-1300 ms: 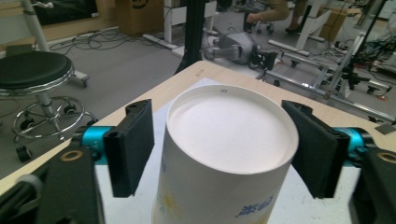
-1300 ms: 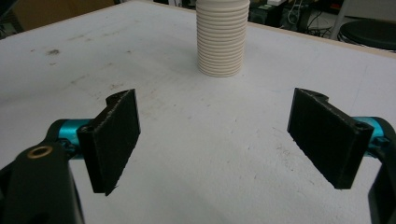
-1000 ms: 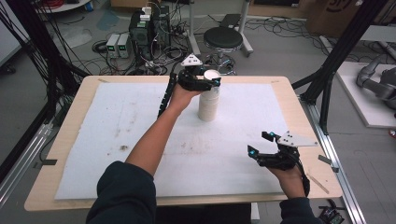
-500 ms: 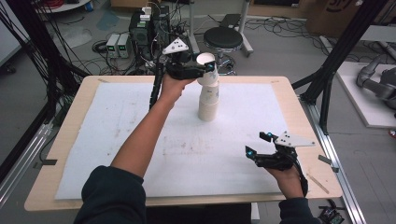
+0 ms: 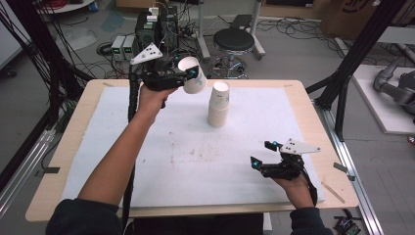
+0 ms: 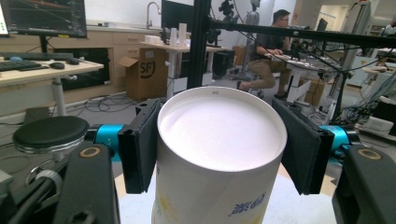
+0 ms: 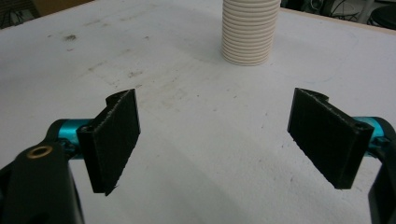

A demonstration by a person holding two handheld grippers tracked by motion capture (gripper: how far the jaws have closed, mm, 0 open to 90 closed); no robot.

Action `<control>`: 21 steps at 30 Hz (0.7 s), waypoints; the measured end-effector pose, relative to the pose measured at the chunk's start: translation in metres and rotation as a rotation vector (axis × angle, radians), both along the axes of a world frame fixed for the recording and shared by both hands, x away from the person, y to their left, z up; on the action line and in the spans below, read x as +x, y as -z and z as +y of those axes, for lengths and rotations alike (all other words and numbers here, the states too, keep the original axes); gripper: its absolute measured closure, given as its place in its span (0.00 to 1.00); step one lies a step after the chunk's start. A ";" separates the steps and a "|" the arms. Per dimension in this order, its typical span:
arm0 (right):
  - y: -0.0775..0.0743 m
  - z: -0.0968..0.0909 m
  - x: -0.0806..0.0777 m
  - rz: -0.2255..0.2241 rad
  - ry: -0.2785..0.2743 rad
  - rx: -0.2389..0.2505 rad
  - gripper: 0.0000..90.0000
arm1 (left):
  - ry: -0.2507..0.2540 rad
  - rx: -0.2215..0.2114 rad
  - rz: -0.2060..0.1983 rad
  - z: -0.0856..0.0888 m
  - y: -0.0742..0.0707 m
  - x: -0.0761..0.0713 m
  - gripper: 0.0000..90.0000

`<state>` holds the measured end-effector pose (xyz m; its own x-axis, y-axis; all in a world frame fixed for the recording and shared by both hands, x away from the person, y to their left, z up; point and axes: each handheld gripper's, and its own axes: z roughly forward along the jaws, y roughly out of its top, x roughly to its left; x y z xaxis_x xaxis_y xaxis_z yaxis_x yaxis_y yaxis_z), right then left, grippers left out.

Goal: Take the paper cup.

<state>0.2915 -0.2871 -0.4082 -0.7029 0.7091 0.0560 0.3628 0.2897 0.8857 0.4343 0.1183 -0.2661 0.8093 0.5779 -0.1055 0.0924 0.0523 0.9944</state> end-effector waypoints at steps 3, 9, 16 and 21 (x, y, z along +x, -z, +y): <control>0.002 0.003 0.001 0.022 -0.012 -0.003 0.19 | -0.004 0.000 0.000 0.012 0.005 -0.010 0.40; 0.000 0.009 0.003 0.020 -0.041 0.003 0.19 | 0.006 0.019 0.020 0.032 0.028 -0.035 0.40; 0.000 0.020 0.007 0.038 -0.099 -0.002 0.19 | 0.026 0.081 0.034 0.045 0.059 -0.063 0.40; -0.003 0.035 0.014 0.037 -0.145 -0.011 0.19 | 0.044 0.103 0.047 0.051 0.079 -0.083 0.39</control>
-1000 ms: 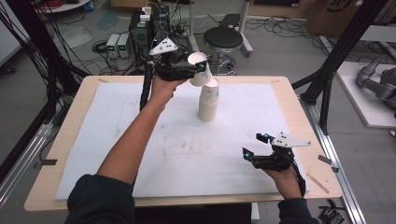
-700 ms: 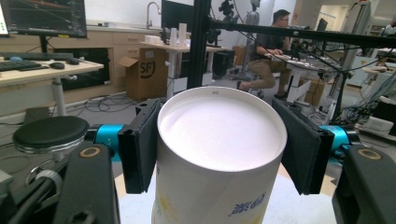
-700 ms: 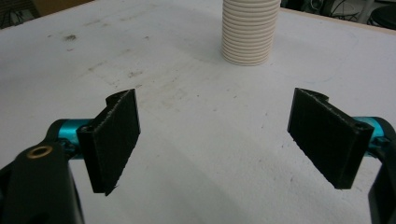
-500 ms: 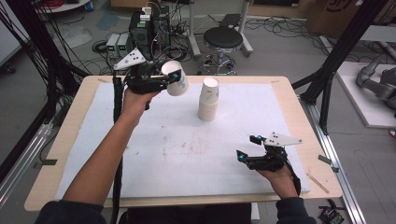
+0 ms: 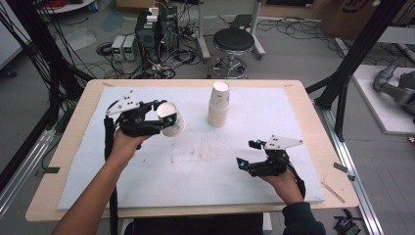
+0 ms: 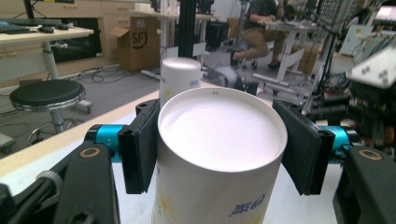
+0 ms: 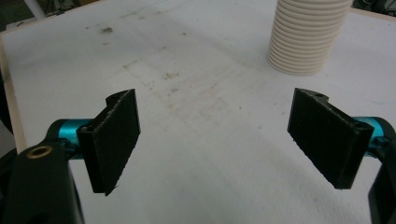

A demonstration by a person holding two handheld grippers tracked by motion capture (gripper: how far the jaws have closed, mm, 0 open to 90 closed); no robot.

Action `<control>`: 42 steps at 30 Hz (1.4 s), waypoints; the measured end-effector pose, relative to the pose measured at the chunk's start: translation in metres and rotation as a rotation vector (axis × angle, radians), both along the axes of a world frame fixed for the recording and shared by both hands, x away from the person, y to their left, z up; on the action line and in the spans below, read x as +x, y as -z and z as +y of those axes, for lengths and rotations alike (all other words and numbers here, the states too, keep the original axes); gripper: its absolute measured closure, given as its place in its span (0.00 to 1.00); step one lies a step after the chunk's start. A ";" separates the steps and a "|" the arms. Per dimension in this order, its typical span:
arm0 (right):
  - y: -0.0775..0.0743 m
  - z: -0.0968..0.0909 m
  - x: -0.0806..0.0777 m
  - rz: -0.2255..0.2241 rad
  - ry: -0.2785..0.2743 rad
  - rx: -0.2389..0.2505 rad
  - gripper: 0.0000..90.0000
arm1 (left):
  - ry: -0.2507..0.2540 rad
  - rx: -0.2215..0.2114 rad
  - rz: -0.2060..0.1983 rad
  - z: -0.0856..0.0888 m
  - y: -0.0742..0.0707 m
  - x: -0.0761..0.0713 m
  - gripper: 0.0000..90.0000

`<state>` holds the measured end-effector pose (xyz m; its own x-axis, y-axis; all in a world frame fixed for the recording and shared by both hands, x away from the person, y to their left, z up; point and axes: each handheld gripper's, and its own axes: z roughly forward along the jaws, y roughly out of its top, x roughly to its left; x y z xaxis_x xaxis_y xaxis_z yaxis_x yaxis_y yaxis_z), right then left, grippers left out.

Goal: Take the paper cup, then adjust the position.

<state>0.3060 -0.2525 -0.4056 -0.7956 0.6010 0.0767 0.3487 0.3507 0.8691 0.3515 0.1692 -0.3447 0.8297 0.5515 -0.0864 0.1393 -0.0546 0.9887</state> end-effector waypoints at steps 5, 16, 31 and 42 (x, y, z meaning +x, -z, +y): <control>-0.005 0.013 0.008 -0.010 -0.042 0.009 0.19 | 0.002 0.003 0.018 0.003 0.015 -0.011 0.39; 0.000 0.035 0.025 -0.007 -0.083 0.016 0.19 | 0.037 -0.009 0.064 0.004 0.040 -0.021 0.39; -0.002 0.043 0.021 0.018 -0.126 -0.004 0.19 | 0.055 0.000 0.045 -0.001 0.037 -0.029 0.39; -0.015 0.060 0.028 0.007 -0.201 0.003 0.19 | 0.073 -0.014 0.053 -0.003 0.035 -0.027 0.39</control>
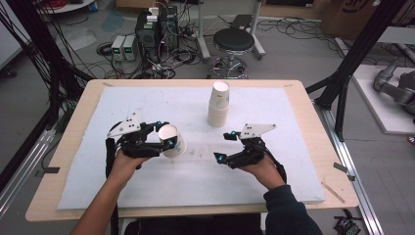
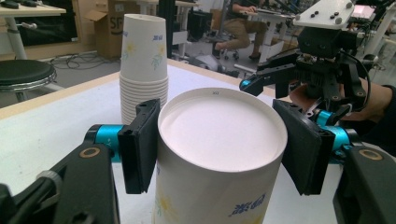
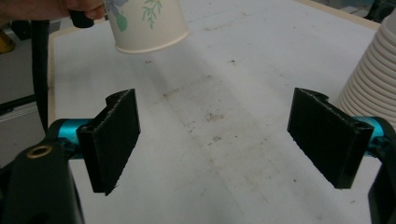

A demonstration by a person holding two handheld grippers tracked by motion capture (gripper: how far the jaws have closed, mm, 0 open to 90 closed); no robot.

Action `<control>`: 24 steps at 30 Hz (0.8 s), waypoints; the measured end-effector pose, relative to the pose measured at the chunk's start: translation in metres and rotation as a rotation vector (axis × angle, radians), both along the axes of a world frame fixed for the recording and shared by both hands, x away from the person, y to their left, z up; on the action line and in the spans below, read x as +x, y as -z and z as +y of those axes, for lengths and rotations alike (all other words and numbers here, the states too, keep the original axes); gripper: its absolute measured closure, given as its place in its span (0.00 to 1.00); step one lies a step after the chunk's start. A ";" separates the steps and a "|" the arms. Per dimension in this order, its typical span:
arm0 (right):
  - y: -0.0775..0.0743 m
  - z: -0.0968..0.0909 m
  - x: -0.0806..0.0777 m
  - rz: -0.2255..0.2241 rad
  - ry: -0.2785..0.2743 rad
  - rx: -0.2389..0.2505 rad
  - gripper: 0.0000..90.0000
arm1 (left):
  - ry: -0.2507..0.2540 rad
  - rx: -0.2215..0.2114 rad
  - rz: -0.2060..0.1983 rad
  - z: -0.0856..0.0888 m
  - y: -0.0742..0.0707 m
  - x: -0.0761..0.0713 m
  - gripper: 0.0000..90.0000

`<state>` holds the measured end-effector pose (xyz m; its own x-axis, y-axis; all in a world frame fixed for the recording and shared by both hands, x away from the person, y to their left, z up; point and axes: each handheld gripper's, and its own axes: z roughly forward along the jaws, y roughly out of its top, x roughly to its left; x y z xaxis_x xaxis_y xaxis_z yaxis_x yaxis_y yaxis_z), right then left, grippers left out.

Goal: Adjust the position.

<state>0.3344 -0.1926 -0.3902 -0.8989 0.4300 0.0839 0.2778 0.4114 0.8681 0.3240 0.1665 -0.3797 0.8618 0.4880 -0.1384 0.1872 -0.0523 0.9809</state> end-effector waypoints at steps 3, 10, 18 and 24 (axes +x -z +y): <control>0.001 0.002 -0.002 0.002 -0.016 -0.004 0.19 | 0.011 -0.001 0.004 -0.001 -0.001 0.000 0.39; 0.003 0.010 -0.015 -0.013 -0.092 0.025 0.19 | 0.068 0.005 0.004 -0.013 -0.001 -0.004 0.39; 0.005 0.010 -0.024 -0.018 -0.124 0.046 0.19 | 0.119 0.017 -0.002 -0.030 -0.002 -0.011 0.40; 0.007 0.011 -0.025 -0.011 -0.138 0.064 0.19 | 0.167 0.023 0.008 -0.038 0.000 -0.012 0.40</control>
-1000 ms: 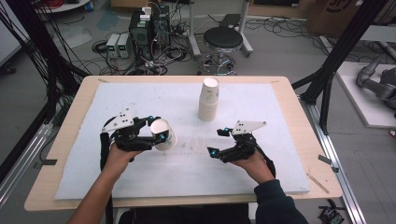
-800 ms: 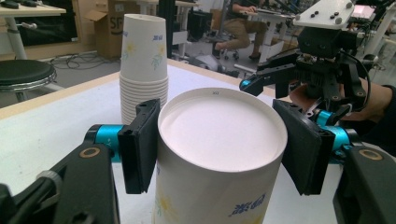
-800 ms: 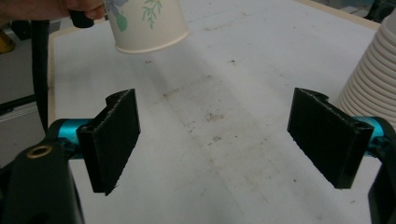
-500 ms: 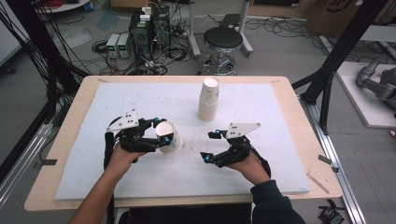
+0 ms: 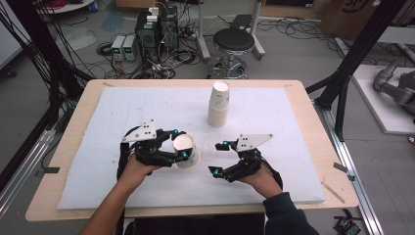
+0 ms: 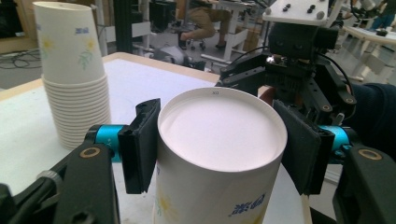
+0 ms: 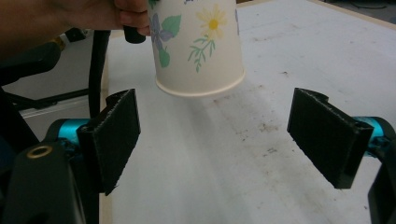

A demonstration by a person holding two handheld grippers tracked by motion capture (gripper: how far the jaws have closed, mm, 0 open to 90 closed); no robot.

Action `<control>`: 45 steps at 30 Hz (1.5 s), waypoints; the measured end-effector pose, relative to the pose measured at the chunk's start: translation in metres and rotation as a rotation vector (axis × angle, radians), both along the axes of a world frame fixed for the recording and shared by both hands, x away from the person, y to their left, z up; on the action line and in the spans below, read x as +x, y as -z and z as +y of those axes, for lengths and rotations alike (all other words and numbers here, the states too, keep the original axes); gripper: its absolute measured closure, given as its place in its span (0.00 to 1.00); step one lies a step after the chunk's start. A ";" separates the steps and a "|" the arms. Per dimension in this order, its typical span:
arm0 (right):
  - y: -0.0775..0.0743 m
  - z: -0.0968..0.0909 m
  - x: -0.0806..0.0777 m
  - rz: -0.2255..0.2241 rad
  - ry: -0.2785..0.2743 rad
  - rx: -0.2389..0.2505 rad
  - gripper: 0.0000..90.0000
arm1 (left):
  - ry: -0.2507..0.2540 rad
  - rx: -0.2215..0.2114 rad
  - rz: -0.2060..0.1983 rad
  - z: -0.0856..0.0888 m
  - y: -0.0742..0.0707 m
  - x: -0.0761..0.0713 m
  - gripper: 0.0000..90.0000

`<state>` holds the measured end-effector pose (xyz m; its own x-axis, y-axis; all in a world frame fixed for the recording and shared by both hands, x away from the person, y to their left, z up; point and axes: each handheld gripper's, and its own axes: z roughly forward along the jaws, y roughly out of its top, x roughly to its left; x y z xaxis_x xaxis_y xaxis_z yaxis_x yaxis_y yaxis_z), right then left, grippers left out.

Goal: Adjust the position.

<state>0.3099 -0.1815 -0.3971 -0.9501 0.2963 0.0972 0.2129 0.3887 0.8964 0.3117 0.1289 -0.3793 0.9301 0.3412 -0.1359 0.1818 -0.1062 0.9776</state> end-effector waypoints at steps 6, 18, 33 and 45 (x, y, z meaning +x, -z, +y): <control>0.001 0.007 -0.001 -0.004 -0.018 0.000 0.19 | 0.050 -0.014 0.007 -0.009 0.000 -0.001 0.40; 0.002 0.017 -0.004 -0.004 -0.058 0.011 0.19 | 0.120 -0.026 0.023 -0.032 0.002 -0.004 0.40; 0.007 0.023 -0.004 0.012 -0.093 0.037 0.23 | 0.176 -0.070 0.041 -0.045 0.001 -0.003 0.40; 0.007 0.021 -0.002 -0.012 -0.101 0.034 0.33 | 0.140 -0.044 0.004 -0.044 -0.001 -0.003 0.37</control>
<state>0.3080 -0.1604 -0.4037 -0.9761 0.1961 0.0939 0.1635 0.3770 0.9117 0.3086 0.0849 -0.3786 0.9675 0.2021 -0.1517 0.1722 -0.0876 0.9812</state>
